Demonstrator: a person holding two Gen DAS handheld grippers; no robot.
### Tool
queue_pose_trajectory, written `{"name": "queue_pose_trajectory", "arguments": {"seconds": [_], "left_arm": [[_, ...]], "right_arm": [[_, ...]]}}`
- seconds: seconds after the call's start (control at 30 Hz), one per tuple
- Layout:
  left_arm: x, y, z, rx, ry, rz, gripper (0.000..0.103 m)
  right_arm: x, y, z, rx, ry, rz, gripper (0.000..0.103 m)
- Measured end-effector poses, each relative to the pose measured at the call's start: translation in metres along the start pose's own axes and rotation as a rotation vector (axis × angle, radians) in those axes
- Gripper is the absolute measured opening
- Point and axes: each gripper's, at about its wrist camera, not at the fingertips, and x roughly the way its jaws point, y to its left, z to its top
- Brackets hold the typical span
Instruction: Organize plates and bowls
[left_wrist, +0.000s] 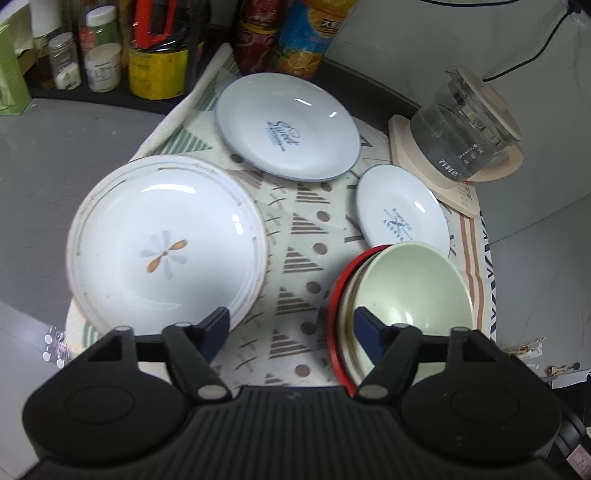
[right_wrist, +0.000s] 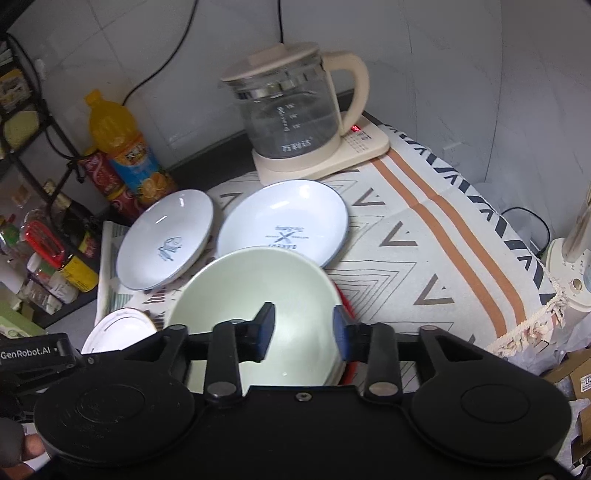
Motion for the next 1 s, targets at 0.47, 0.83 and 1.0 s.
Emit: {"name": "queue_pose_trajectory", "arguments": {"seconds": [0.47,0.83,1.0], "left_arm": [[-0.042,0.076,-0.021,-0.038,-0.049,0.029,0.088],[-0.065,0.128,-0.025,-0.106,-0.112,0.035,0.103],[-0.069,0.143,-0.025,-0.134,-0.123,0.013,0.103]], "right_arm": [[-0.026,0.051,-0.040,-0.037,-0.041,0.065,0.100],[-0.029,0.087,-0.062,-0.089,-0.034,0.093,0.103],[-0.027,0.099,-0.070,-0.100,-0.012,0.100,0.103]]}}
